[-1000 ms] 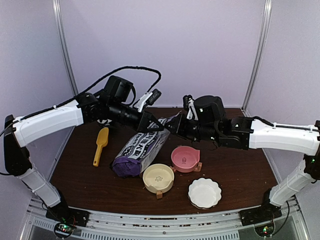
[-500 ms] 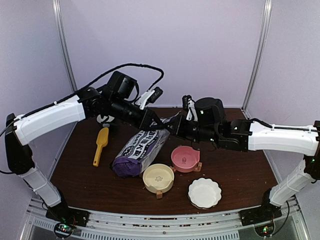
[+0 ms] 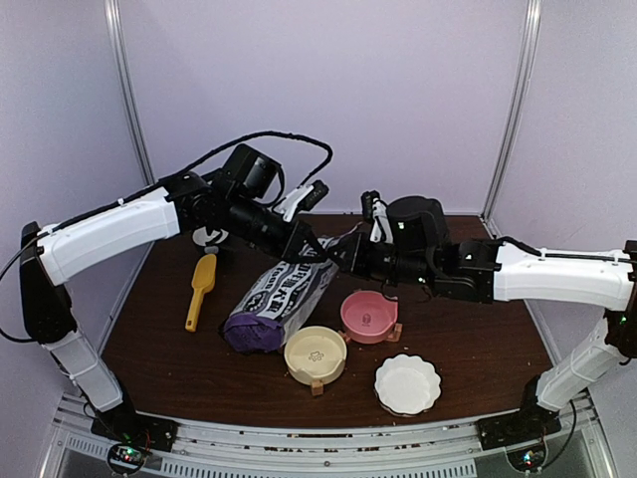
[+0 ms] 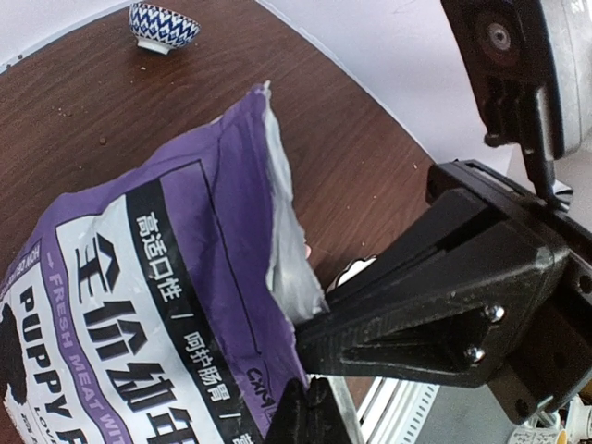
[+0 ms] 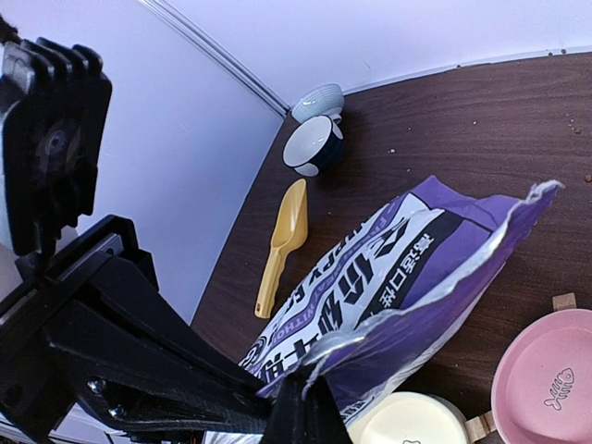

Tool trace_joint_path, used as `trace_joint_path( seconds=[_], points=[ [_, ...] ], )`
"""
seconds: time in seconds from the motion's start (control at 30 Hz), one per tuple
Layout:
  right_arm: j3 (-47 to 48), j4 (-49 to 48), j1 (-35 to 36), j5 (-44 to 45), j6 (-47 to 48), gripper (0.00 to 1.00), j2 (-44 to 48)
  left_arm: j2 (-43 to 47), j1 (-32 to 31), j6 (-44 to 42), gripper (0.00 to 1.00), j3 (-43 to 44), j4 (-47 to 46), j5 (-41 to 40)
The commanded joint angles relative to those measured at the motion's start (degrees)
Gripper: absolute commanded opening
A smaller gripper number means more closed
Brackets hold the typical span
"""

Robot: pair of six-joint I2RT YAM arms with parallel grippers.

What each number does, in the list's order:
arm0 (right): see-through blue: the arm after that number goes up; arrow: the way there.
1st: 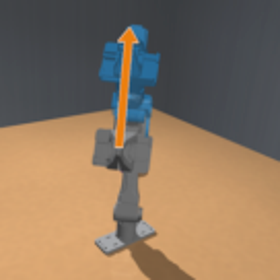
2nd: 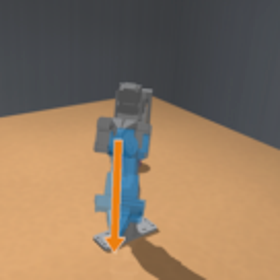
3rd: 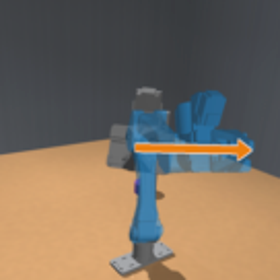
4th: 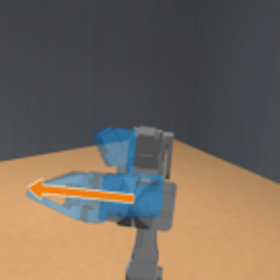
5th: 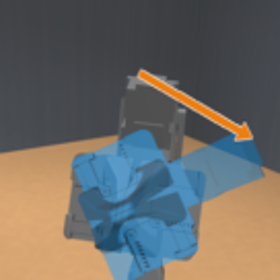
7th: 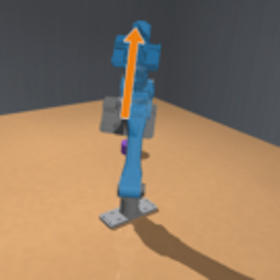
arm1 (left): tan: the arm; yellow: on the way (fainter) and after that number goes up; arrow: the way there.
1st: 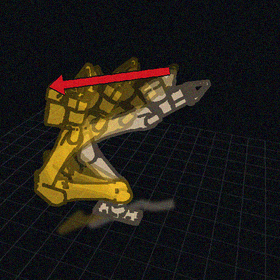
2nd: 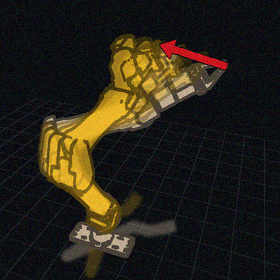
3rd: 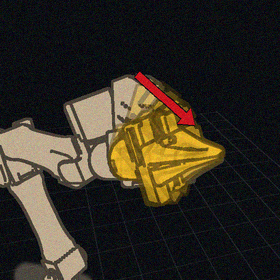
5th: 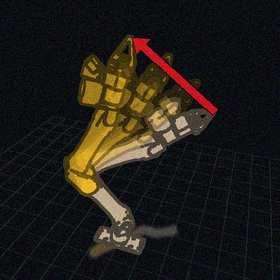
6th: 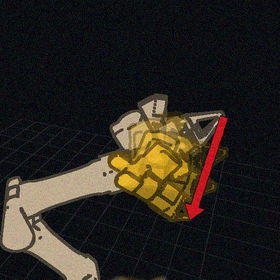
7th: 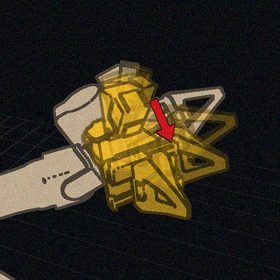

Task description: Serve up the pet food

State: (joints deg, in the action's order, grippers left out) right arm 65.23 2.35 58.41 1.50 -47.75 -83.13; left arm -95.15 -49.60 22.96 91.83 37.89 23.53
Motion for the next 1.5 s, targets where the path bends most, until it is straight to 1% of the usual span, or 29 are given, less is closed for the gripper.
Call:
trace_joint_path(
  seconds=[0.0, 0.17, 0.33, 0.43, 0.6, 0.77, 1.13, 1.47],
  points=[
    [-0.53, -0.35, 0.39, -0.91, 2.98, 0.0, 1.11, -1.06, -0.16, -0.46, 0.0, 1.15, 0.4, 0.73],
    [-0.27, 1.34, 0.71, -0.53, 4.56, 0.0, 1.38, -0.87, -0.14, -0.53, 0.0, 1.27, 0.31, -0.78],
    [1.96, 8.59, 0.85, 2.68, 5.22, 0.0, 0.62, 0.71, -0.63, -0.94, 0.0, 0.45, -2.18, -2.64],
    [3.3, 13.25, 0.98, 5.05, 5.24, 0.0, -0.15, 1.76, -0.93, -1.16, 0.0, 0.01, -2.96, -5.72],
    [4.65, 18.34, 0.92, 7.84, 5.12, 0.0, -1.59, 3.2, -1.02, -0.91, 0.0, -1.46, -4.82, -7.63],
    [4.81, 19.23, 0.94, 7.39, 4.58, 0.0, -2.81, 3.47, -1.11, -0.88, 0.0, -1.91, -5.25, -8.05],
    [5.0, 21.61, 0.91, 8.8, 3.72, 0.0, -3.45, 4.93, -1.28, -0.68, 0.0, -2.82, -5.28, -12.05],
    [4.72, 22.72, 0.92, 9.31, 3.51, 0.0, -3.91, 5.06, -1.28, -0.21, 0.0, -3.06, -5.28, -12.87]
  ],
)
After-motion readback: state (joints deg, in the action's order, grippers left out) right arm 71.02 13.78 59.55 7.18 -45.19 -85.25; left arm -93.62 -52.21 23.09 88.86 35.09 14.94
